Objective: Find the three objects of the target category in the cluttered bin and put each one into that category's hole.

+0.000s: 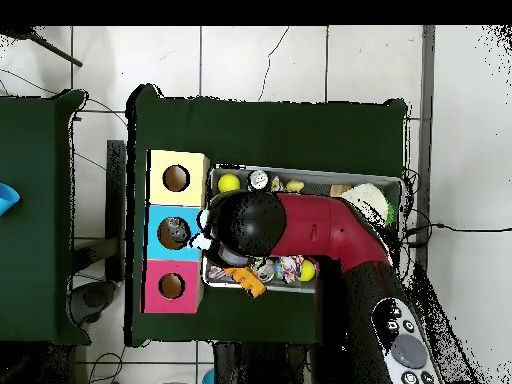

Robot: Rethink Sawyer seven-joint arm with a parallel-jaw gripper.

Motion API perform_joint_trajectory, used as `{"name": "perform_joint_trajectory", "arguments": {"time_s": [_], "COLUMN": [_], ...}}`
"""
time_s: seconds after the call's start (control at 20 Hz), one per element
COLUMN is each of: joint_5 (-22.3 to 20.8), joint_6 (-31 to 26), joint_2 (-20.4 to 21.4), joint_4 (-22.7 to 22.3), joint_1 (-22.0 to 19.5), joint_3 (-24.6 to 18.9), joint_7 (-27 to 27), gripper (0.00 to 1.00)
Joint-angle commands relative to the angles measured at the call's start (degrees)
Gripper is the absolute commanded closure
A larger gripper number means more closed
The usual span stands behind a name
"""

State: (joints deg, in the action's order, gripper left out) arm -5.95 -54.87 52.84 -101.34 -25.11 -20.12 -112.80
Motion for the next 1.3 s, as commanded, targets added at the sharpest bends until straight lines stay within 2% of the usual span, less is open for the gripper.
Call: {"name": "perform_joint_trajectory", "arguments": {"time_s": [0.05,0.2,0.25,0.4,0.85,1.1,1.3], "joint_5": [-4.16,-5.23,-5.8,-6.11,-9.28,-13.27,-17.67], "joint_6": [-1.25,-0.67,-0.36,0.06,0.92,2.45,1.6], "joint_2": [-1.41,-1.26,-1.14,-1.12,-2.14,-2.77,-3.35], "joint_4": [-2.97,-2.88,-2.81,-2.69,-1.54,-0.28,1.92], "joint_1": [-2.08,-2.17,-2.16,-1.83,-1.75,-2.04,-1.82], "joint_3": [-2.96,-3.01,-2.93,-2.43,-3.32,-2.92,-1.57], "joint_7": [8.76,8.39,8.05,6.85,8.2,9.6,9.54], "gripper": [1.0,1.0,0.0,0.0,0.0,0.0,0.0]}}
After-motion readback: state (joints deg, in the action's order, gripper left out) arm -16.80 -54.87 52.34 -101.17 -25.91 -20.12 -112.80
